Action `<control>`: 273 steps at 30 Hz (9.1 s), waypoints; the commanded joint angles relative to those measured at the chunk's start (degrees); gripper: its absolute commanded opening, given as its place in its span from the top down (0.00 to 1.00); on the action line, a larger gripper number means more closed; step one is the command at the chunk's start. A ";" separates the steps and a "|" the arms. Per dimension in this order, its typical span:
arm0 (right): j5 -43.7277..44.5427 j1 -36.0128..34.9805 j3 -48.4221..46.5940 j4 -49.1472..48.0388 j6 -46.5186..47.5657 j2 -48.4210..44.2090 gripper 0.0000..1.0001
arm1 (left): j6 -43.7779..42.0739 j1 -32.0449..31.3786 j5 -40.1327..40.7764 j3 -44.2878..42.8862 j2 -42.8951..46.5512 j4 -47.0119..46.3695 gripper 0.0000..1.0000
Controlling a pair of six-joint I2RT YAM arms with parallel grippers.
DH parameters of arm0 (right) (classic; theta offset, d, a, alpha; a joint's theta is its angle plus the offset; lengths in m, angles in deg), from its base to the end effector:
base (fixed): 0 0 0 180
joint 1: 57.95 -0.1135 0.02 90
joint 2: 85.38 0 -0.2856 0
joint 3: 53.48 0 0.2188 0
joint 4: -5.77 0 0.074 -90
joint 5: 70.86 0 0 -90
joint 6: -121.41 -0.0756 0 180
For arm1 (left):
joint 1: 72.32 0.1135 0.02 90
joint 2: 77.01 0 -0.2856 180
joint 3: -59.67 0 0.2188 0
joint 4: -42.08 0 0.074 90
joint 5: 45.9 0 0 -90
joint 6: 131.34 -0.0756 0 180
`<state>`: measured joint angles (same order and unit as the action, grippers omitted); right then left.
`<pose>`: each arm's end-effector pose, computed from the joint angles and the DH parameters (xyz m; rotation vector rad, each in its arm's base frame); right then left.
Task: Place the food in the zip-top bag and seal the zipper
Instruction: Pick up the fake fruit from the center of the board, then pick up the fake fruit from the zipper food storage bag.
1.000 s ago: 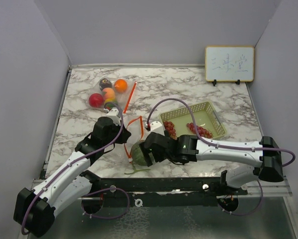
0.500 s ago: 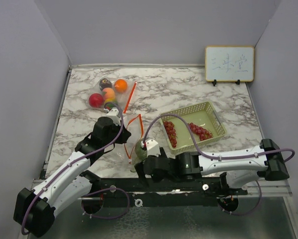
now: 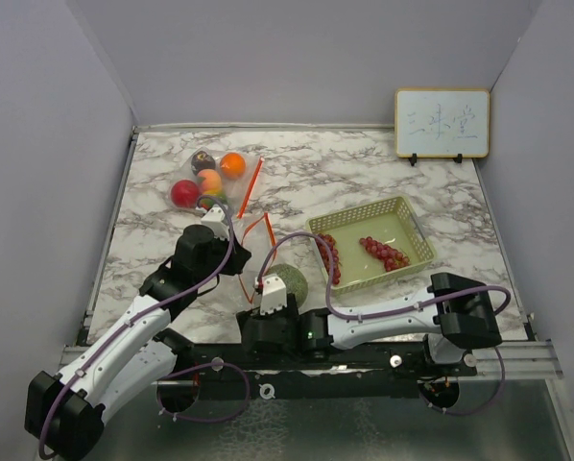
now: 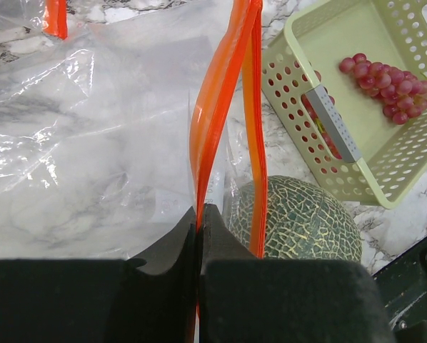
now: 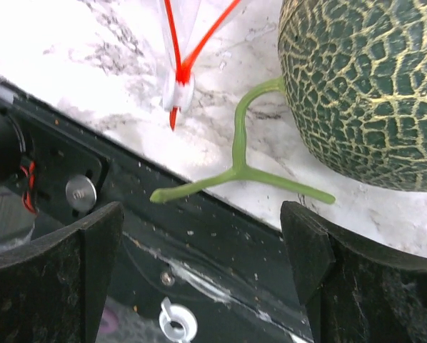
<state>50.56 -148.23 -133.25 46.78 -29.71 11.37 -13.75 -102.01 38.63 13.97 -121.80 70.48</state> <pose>0.0378 0.3364 0.2158 -0.4228 2.4058 0.5076 0.1428 -0.0897 0.2493 0.1006 2.1239 -0.7074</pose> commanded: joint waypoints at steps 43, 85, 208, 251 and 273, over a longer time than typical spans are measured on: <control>13.09 3.36 8.51 -4.79 13.91 -17.77 0.98 | -1.17 0.16 -0.05 -1.24 1.57 0.21 1.00; -1.16 7.83 30.59 -53.04 48.08 -38.15 0.98 | 36.20 0.25 -28.54 19.40 1.26 -48.67 1.00; -8.41 9.35 40.32 -83.38 29.83 -0.85 0.98 | 18.58 0.34 -8.36 9.68 -3.49 -18.96 0.65; -7.29 9.33 42.24 -82.72 30.33 -4.15 0.98 | 9.10 -0.29 -9.41 4.21 -13.52 -16.21 1.00; -23.41 9.42 44.68 -84.06 40.12 -28.15 0.98 | 20.43 -0.20 -2.94 14.64 12.09 -21.54 1.00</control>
<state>31.92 -138.86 -89.34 -32.30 8.62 -17.18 1.99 -102.08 33.29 27.22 -113.37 53.26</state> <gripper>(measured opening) 0.064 0.012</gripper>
